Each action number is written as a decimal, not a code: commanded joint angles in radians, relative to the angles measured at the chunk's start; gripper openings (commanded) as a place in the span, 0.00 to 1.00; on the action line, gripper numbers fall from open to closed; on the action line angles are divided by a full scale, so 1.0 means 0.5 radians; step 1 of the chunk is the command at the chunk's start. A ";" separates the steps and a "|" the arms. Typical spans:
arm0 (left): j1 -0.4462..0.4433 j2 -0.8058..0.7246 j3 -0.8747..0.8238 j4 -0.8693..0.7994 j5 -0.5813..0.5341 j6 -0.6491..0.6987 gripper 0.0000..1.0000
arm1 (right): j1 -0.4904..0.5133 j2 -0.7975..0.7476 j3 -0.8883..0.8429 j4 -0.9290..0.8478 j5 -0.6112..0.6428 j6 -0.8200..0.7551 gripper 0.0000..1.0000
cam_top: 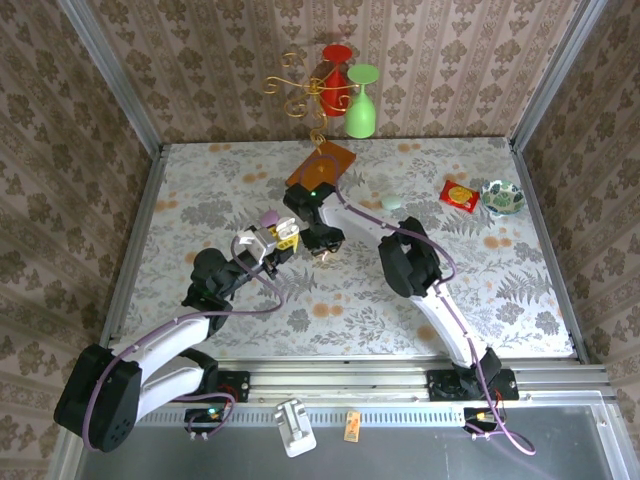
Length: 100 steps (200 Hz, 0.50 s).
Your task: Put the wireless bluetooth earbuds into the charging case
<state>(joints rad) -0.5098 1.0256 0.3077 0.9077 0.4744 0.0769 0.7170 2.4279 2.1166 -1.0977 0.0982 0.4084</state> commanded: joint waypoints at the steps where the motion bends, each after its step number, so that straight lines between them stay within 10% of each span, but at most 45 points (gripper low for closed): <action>1: 0.007 -0.014 0.007 0.019 0.021 0.029 0.00 | -0.010 -0.385 -0.337 0.395 0.073 -0.144 0.23; 100: 0.013 0.222 -0.009 0.171 0.073 -0.097 0.00 | 0.088 -1.520 -1.454 1.431 0.329 -0.550 0.19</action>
<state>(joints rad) -0.5091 1.1091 0.3077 0.9279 0.4805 0.0635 0.7311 1.7527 1.4422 -0.5228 0.2043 0.2092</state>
